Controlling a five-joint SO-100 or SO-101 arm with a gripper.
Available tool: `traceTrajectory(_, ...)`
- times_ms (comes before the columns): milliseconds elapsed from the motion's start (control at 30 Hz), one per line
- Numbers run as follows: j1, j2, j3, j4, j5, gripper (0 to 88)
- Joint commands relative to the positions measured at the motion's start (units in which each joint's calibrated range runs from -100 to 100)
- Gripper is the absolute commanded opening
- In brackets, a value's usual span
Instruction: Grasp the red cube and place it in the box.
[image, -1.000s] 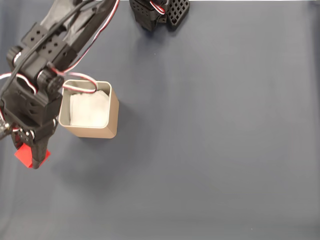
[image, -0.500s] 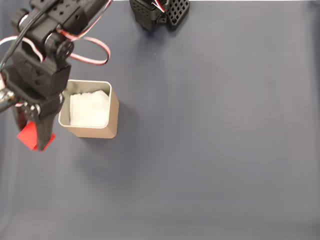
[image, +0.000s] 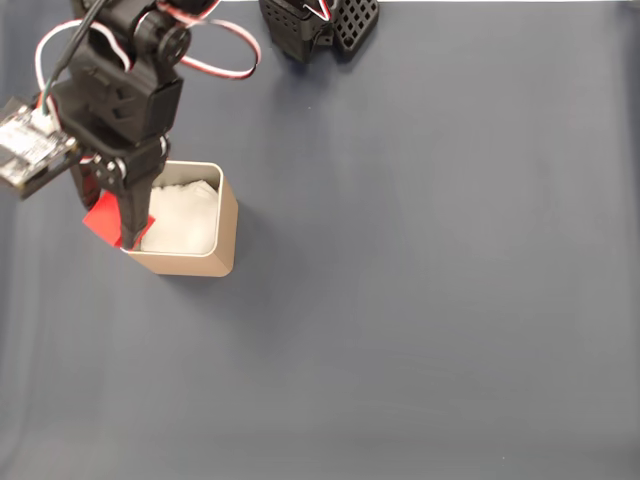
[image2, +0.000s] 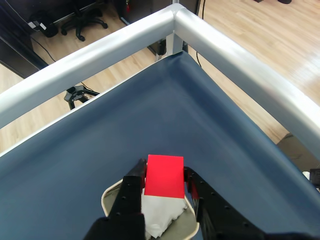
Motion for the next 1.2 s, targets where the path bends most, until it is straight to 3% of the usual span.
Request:
traceTrajectory(0, 0.7, -5.9, 2.6, -2.3, 0.1, 0.3)
traceTrajectory(633, -0.7, -22.1, 19.4, -6.0, -0.1, 0.1)
traceTrajectory(1167, -2.8, -28.3, 16.7, -2.8, -0.2, 0.1)
